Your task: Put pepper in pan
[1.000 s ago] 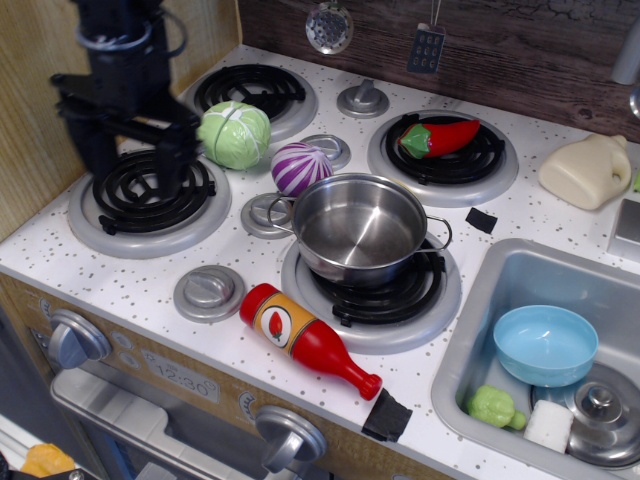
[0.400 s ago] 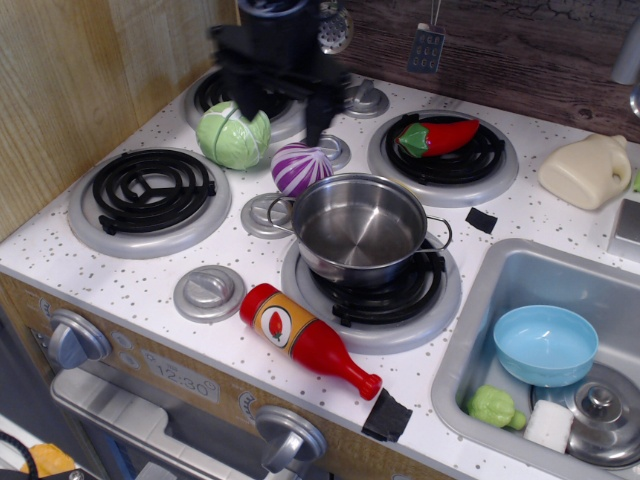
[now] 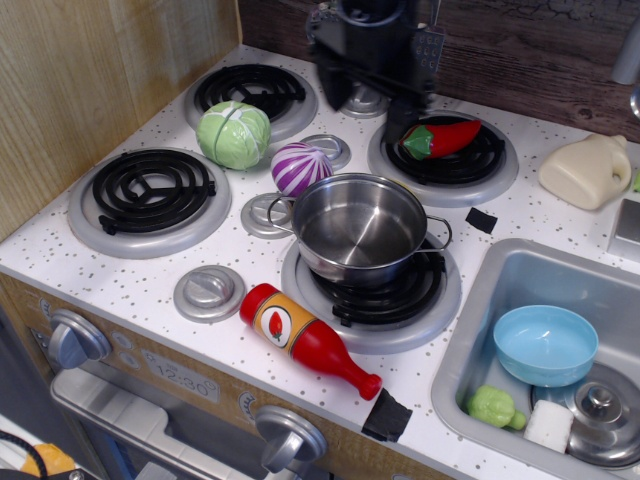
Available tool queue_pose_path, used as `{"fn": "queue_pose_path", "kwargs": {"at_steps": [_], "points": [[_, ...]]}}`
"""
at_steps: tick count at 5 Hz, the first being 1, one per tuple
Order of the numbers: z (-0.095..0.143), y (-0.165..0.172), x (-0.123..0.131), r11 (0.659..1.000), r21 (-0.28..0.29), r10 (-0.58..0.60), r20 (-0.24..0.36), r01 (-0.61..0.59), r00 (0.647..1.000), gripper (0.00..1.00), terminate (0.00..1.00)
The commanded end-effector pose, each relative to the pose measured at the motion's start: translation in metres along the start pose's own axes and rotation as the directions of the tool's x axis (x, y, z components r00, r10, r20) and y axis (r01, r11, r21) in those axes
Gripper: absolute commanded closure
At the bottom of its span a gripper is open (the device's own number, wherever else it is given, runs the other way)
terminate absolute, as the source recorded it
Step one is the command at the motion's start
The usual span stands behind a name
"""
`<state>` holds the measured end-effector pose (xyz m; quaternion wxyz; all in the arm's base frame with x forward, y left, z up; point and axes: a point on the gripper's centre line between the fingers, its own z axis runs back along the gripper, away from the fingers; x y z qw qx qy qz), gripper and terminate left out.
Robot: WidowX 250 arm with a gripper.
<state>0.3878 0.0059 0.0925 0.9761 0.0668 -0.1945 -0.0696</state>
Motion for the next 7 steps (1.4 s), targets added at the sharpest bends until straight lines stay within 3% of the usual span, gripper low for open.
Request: {"fn": "queue_pose_path", "kwargs": {"at_steps": [1, 4, 6, 7], "points": [[-0.004, 0.001, 0.041, 0.997, 0.028, -0.079, 0.153, 0.075, 0.985, 0.00, 0.00], [-0.034, -0.010, 0.066, 0.994, -0.033, -0.091, 0.265, 0.104, 0.960, 0.00, 0.00], [-0.055, -0.020, 0.063, 0.992, -0.095, -0.050, 0.287, 0.080, 0.957, 0.00, 0.00], [-0.063, -0.025, 0.058, 0.991, -0.133, 0.026, 0.270, 0.010, 0.962, 0.00, 0.00]]}}
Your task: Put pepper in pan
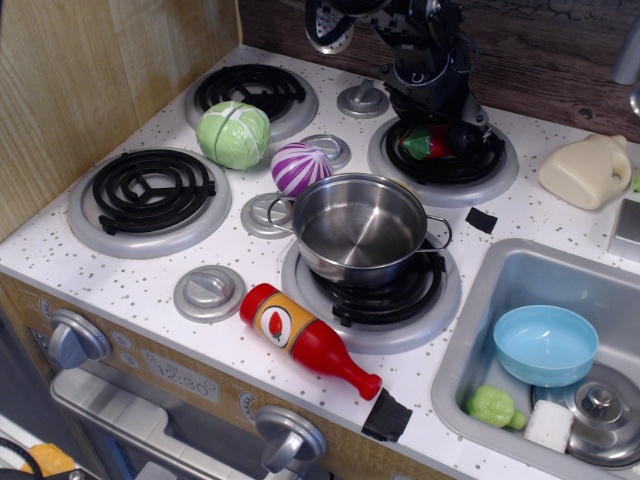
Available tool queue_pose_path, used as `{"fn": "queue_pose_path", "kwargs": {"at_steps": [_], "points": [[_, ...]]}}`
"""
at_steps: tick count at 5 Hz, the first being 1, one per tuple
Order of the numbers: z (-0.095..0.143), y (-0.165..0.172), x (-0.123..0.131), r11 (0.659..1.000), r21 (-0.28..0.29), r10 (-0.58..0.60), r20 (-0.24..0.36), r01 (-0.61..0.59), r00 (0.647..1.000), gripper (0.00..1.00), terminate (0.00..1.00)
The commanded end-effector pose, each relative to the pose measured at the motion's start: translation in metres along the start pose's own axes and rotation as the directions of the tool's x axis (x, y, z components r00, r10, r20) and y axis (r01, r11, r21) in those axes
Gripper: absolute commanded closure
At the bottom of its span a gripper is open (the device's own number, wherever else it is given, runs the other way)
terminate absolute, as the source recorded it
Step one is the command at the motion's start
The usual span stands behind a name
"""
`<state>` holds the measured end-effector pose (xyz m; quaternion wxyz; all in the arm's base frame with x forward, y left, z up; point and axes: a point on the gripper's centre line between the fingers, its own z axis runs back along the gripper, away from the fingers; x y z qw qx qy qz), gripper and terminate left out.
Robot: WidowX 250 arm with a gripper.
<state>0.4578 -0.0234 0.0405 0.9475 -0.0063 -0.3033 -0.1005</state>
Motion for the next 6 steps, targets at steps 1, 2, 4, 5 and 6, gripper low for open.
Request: {"fn": "queue_pose_path", "kwargs": {"at_steps": [1, 2, 4, 5, 6], "points": [[0.018, 0.004, 0.011, 0.998, 0.040, 0.039, -0.024, -0.038, 0.999, 1.00, 0.00], [0.039, 0.010, 0.009, 0.989, 0.149, 0.035, -0.095, -0.021, 0.995, 1.00, 0.00], [0.084, 0.010, -0.025, 0.965, 0.240, 0.158, -0.202, -0.107, 0.967, 1.00, 0.00], [0.100, 0.004, -0.047, 0.954, 0.254, 0.221, -0.225, -0.162, 0.949, 1.00, 0.00], [0.104, -0.007, -0.063, 0.947, 0.232, 0.274, -0.228, -0.221, 0.934, 1.00, 0.00]]}}
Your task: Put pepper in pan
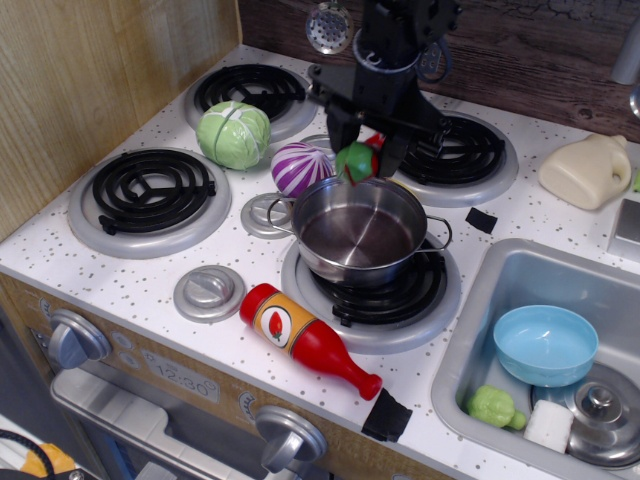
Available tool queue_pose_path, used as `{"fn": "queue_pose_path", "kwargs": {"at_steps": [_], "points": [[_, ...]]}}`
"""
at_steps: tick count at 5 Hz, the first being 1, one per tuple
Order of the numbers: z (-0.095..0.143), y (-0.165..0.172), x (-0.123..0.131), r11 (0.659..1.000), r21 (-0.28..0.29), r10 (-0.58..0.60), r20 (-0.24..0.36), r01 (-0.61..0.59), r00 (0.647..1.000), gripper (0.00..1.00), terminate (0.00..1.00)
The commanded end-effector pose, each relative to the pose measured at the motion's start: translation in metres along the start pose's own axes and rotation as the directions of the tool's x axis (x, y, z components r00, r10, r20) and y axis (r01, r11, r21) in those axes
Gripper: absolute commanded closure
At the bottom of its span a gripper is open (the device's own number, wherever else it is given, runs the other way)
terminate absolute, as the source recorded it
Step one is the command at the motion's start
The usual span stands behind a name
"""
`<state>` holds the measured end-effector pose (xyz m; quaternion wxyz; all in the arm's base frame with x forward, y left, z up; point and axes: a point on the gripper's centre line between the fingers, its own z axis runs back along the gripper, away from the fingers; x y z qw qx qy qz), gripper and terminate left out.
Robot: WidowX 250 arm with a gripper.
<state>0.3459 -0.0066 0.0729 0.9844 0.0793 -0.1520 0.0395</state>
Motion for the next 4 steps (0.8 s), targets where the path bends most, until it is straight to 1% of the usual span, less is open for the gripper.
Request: {"fn": "queue_pose_path", "kwargs": {"at_steps": [1, 2, 3, 4], "points": [[0.0247, -0.0178, -0.0088, 0.995, -0.035, 0.092, 0.034, -0.090, 0.995, 1.00, 0.00], [0.0233, -0.0259, -0.0124, 0.991, -0.065, 0.124, 0.054, -0.121, 0.991, 0.00, 0.00], [0.0233, -0.0259, -0.0124, 0.991, -0.065, 0.124, 0.054, -0.121, 0.991, 0.00, 0.00], [0.0233, -0.0259, -0.0124, 0.991, -0.065, 0.124, 0.054, -0.121, 0.991, 0.00, 1.00]]}}
